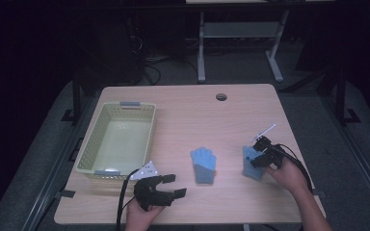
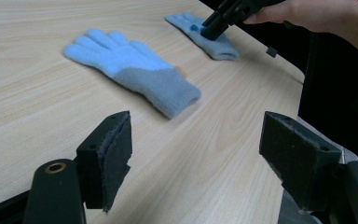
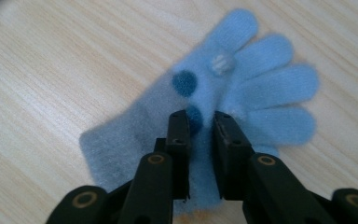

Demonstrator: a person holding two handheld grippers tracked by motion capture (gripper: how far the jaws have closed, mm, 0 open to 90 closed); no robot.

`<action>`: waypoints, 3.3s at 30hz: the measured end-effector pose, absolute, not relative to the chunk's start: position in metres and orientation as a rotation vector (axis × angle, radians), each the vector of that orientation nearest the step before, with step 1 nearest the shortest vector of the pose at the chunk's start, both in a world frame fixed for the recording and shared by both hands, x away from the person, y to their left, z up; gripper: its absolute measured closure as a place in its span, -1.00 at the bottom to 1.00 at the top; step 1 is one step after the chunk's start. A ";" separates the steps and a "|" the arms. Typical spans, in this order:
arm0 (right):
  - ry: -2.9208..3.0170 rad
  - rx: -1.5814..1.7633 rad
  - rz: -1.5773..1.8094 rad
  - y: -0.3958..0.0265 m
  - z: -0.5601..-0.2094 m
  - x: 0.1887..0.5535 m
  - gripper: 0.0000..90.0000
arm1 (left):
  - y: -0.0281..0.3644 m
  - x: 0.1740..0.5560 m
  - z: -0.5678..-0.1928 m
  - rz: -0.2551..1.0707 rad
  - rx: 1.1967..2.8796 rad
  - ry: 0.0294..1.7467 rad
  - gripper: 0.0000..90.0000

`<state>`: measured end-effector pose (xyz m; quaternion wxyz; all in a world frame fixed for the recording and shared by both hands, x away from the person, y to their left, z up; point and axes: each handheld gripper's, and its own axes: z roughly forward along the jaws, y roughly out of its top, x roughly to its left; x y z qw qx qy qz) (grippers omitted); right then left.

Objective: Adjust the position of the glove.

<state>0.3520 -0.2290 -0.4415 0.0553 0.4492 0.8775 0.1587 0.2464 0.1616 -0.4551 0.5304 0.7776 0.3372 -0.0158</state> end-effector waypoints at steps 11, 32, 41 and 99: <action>2.671 1.337 0.545 -0.231 -0.435 0.349 0.82 | 0.162 0.247 -0.454 -0.038 1.842 0.802 -0.44; 2.679 1.177 0.631 -0.208 -0.386 0.345 0.82 | 0.167 0.248 -0.450 -0.023 1.825 0.808 -0.44; 2.709 1.056 0.683 -0.180 -0.369 0.344 0.82 | 0.170 0.248 -0.449 -0.015 1.814 0.815 -0.44; 2.929 0.911 0.653 -0.082 -0.419 0.361 0.55 | 0.174 0.247 -0.450 -0.016 1.785 0.838 -0.44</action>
